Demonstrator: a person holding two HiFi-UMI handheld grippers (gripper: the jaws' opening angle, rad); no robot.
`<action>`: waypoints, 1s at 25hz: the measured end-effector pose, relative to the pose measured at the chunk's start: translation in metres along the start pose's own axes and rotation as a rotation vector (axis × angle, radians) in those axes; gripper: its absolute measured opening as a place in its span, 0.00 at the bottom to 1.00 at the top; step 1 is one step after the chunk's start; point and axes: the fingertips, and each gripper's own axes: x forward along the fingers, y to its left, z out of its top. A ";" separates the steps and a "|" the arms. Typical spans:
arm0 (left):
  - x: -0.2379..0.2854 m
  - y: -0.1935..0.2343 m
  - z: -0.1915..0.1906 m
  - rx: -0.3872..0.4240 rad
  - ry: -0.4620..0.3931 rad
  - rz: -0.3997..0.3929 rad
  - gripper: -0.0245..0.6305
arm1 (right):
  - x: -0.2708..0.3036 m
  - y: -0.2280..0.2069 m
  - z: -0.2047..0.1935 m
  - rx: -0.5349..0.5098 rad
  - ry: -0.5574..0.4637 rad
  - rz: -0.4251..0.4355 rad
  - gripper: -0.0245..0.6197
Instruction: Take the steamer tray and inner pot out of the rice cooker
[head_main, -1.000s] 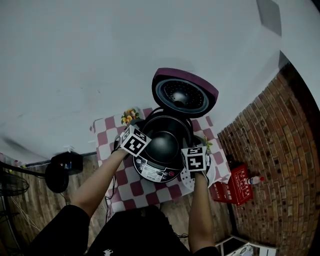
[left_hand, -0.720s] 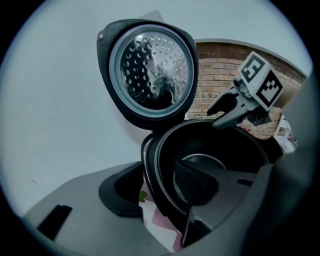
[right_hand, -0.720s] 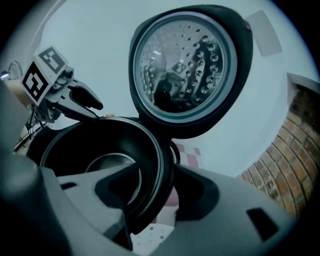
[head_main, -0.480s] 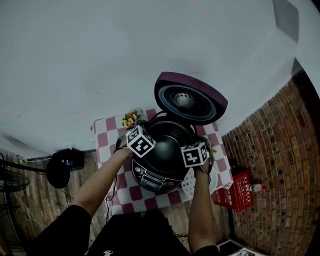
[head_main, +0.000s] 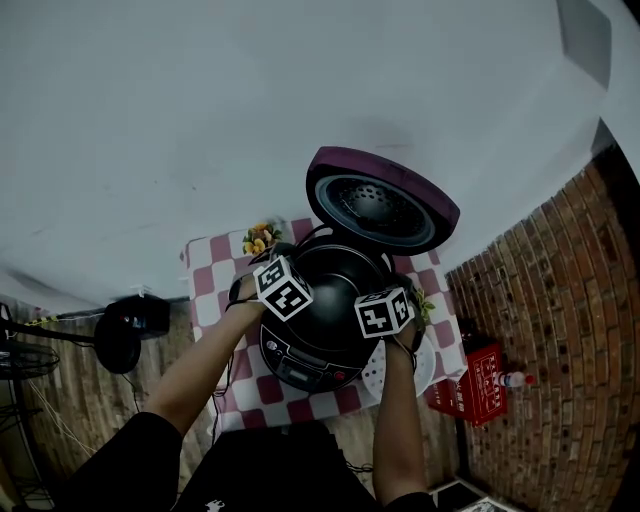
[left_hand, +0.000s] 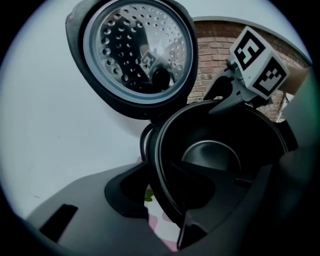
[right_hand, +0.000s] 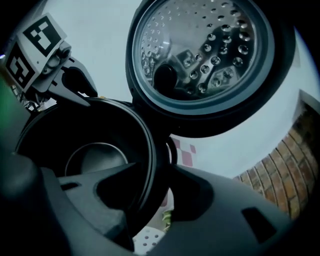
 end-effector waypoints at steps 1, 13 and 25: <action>0.001 0.001 -0.001 -0.006 0.000 0.002 0.23 | -0.001 0.000 0.000 -0.001 -0.002 -0.002 0.31; -0.003 0.000 0.001 0.010 -0.002 0.027 0.21 | -0.008 -0.001 0.004 0.004 -0.031 -0.016 0.28; -0.007 0.007 -0.004 -0.211 -0.033 -0.069 0.20 | -0.020 0.005 0.015 0.082 -0.126 0.053 0.14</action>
